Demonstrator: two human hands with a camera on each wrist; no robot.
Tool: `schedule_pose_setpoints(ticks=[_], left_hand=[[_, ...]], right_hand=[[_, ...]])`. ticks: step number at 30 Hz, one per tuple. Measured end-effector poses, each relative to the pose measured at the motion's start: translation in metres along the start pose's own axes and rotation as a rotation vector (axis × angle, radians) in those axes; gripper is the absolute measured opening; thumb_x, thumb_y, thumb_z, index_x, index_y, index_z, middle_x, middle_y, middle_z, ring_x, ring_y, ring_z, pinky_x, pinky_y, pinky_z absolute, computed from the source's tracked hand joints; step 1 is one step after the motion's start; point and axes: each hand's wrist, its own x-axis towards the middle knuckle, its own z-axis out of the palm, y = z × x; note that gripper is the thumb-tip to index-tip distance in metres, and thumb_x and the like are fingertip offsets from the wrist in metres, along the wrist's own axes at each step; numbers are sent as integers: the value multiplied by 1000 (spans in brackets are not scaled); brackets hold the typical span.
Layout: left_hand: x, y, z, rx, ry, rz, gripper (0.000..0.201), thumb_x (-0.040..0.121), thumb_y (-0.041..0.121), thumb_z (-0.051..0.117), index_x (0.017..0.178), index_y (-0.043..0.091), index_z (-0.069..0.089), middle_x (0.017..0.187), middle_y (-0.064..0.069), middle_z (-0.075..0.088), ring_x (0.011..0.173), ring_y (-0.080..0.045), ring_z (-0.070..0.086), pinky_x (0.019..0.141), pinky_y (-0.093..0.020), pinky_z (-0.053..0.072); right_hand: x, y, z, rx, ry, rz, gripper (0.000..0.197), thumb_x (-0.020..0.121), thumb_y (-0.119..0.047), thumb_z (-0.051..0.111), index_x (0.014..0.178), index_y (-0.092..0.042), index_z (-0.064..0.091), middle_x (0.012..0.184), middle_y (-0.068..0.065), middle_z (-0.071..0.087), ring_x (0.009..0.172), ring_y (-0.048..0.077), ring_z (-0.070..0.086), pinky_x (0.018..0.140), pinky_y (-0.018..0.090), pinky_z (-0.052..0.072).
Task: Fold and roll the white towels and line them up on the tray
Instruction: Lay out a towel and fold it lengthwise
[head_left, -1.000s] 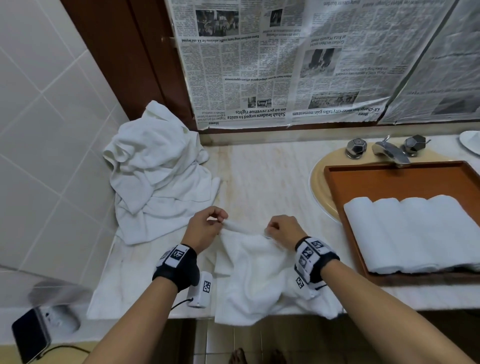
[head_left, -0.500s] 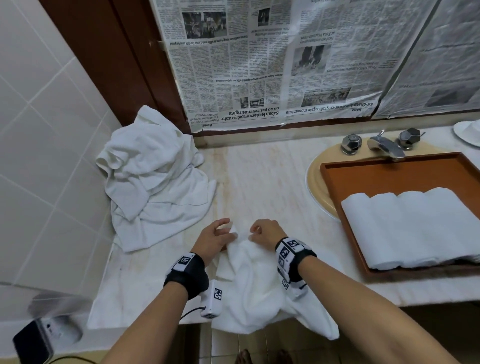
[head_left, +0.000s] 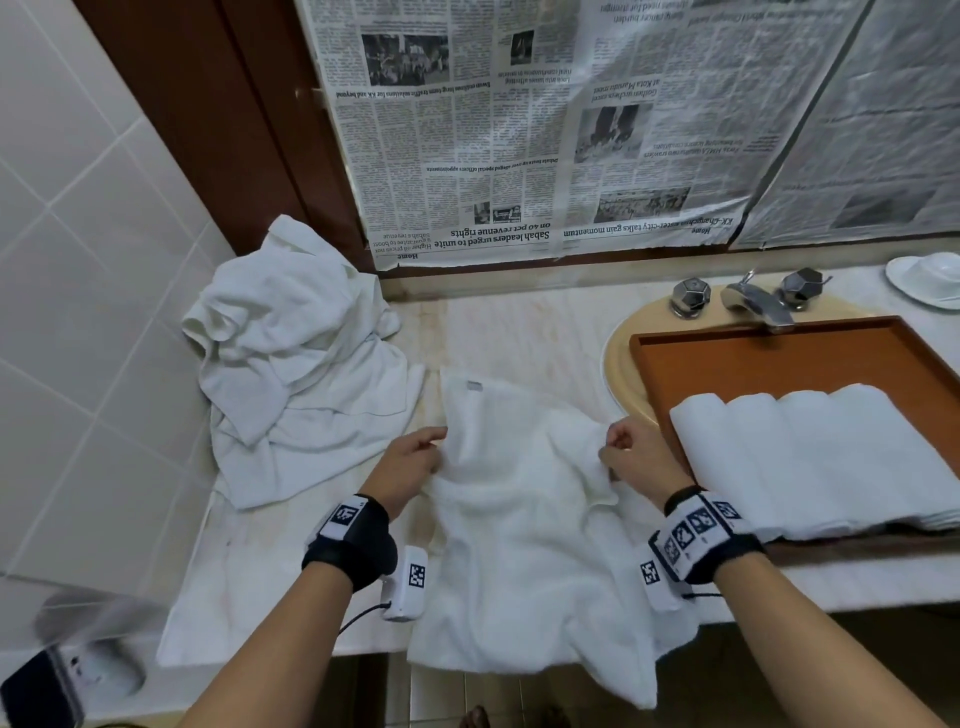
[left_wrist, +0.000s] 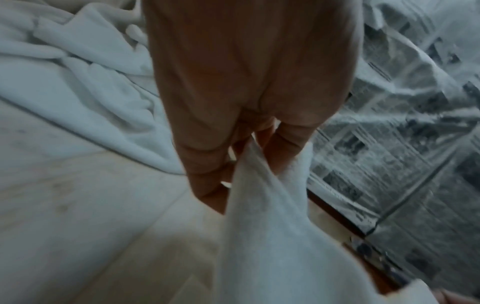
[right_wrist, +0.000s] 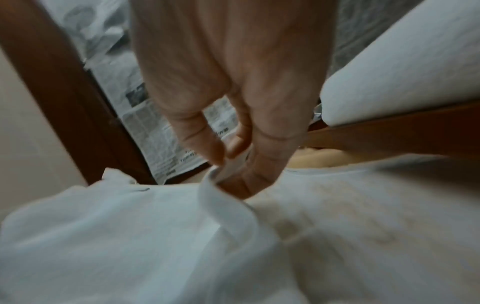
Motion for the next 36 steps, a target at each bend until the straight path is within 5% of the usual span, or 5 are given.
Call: schedule_pose_setpoints(ticks=[9, 15, 19, 24, 36], left_hand=[[23, -27, 24, 398, 45, -142, 42, 93, 55, 56, 109, 17, 64, 118, -2, 66, 108, -27, 61, 92, -36, 46], [46, -32, 8, 256, 248, -11, 50, 88, 45, 64, 131, 20, 59, 128, -6, 65, 115, -27, 61, 103, -46, 46], [46, -25, 10, 181, 158, 68, 32, 82, 50, 68, 103, 26, 69, 102, 0, 73, 93, -18, 68, 91, -39, 54], [15, -5, 19, 81, 62, 190, 35, 95, 39, 64, 67, 21, 53, 64, 8, 41, 60, -12, 37, 59, -29, 30], [-56, 24, -5, 37, -48, 248, 19, 84, 18, 60, 97, 11, 72, 89, -13, 71, 80, -20, 63, 77, -36, 49]], right_hand=[[13, 3, 29, -231, 24, 32, 33, 97, -28, 56, 71, -15, 40, 73, -3, 44, 77, 23, 47, 65, 32, 31], [-3, 3, 22, 114, 69, 9, 10, 89, -5, 61, 87, -14, 56, 83, -2, 59, 74, 12, 53, 61, 8, 41], [-5, 0, 9, 187, 3, -38, 46, 87, -2, 60, 127, -25, 55, 108, -2, 64, 102, 11, 58, 91, 32, 50], [-22, -10, 3, 287, -49, -130, 14, 94, -12, 63, 107, -10, 68, 81, 4, 69, 57, 9, 56, 48, 24, 43], [-82, -24, -30, 255, -58, -318, 11, 95, -17, 64, 96, -8, 69, 85, 11, 73, 68, 11, 63, 55, 23, 47]])
